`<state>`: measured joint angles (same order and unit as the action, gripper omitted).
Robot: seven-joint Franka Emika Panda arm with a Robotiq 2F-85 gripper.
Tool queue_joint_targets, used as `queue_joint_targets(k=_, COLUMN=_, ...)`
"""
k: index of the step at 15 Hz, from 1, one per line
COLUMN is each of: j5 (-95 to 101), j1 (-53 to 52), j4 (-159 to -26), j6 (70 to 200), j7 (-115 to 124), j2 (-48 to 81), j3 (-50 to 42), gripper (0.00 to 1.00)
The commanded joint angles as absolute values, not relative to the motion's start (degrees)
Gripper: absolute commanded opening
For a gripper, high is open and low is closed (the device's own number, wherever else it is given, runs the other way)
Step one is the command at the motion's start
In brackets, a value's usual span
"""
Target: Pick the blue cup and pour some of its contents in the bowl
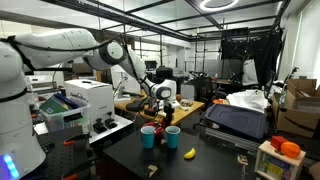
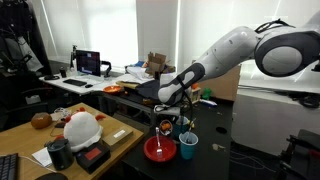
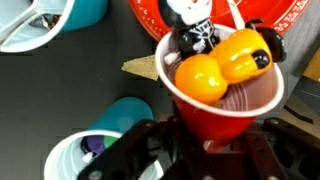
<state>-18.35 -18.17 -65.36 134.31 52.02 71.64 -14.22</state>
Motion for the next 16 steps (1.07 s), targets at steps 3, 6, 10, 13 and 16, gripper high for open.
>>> queue_joint_targets(k=3, j5=-13.8, j1=-19.63, j4=-78.24, j6=140.91, j7=53.6, j2=64.12, j3=-12.13, gripper=0.08)
queue_joint_targets(k=6, j5=-10.94, j1=-19.97, j4=-81.15, j6=143.39, j7=54.38, j2=62.63, j3=-11.1, gripper=0.08)
queue_joint_targets(k=10, j5=-8.75, j1=-20.2, j4=-83.71, j6=145.69, j7=56.06, j2=61.07, j3=-10.23, gripper=0.08)
queue_joint_targets(k=13, j5=-7.87, j1=-20.48, j4=-84.83, j6=146.66, j7=57.2, j2=60.19, j3=-9.98, gripper=0.08)
queue_joint_targets(k=16, j5=-7.34, j1=-20.84, j4=-84.94, j6=147.27, j7=58.69, j2=60.05, j3=-9.9, gripper=0.08)
